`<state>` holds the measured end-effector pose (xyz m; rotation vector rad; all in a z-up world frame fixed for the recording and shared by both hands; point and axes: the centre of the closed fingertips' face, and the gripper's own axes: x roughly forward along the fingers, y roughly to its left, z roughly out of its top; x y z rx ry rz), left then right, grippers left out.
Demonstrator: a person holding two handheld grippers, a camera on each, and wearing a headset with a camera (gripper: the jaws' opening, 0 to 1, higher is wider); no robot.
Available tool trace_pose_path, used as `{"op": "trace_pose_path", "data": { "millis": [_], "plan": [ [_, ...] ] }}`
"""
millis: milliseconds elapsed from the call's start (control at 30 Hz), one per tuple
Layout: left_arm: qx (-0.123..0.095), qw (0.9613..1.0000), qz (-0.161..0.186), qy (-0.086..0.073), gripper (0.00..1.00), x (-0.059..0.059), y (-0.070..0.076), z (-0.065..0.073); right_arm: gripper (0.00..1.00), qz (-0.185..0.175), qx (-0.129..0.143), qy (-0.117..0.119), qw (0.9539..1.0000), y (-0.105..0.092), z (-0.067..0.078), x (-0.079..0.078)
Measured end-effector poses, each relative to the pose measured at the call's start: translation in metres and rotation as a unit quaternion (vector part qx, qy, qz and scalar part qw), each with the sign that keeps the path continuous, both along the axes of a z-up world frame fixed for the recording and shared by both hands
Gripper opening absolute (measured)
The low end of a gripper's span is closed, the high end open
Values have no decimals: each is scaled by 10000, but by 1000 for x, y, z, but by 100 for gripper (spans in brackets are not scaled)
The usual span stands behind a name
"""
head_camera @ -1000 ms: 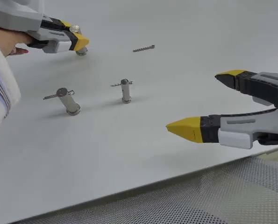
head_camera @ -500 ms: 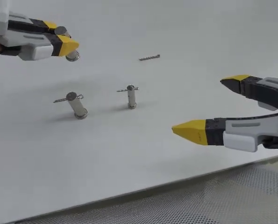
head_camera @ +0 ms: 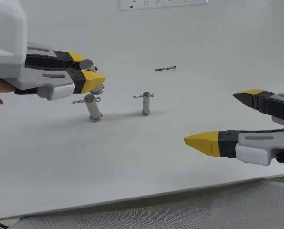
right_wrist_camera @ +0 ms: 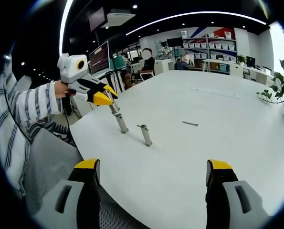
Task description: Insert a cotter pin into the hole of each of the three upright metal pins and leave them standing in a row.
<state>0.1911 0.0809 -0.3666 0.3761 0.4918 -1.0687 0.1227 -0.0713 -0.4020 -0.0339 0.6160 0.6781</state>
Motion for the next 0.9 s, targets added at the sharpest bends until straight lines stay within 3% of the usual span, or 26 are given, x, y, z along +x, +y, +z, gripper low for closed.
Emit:
{"op": "trace_pose_path", "data": {
  "millis": [67,200,300,467,700,900],
  "plan": [
    [-24,10000,-17,51,9,-11,-3,-3,91,39,-16,-11,10000,2,1,0],
    [6,9999,25,143,9,-23,-4,-16,90,64,-43,3,10000,4,1,-2],
    [39,9999,78,113,9,-32,-4,-23,90,51,-53,13,10000,4,0,-3],
    [55,9998,85,198,9,-51,-11,-35,90,102,-115,60,9999,5,-4,-5],
    [285,9992,-124,232,9,-65,-20,-55,90,122,-149,100,9998,4,-7,-6],
    [421,9985,-225,282,10,-69,-30,-69,90,104,-147,126,9998,2,-10,-7]
  ]
}}
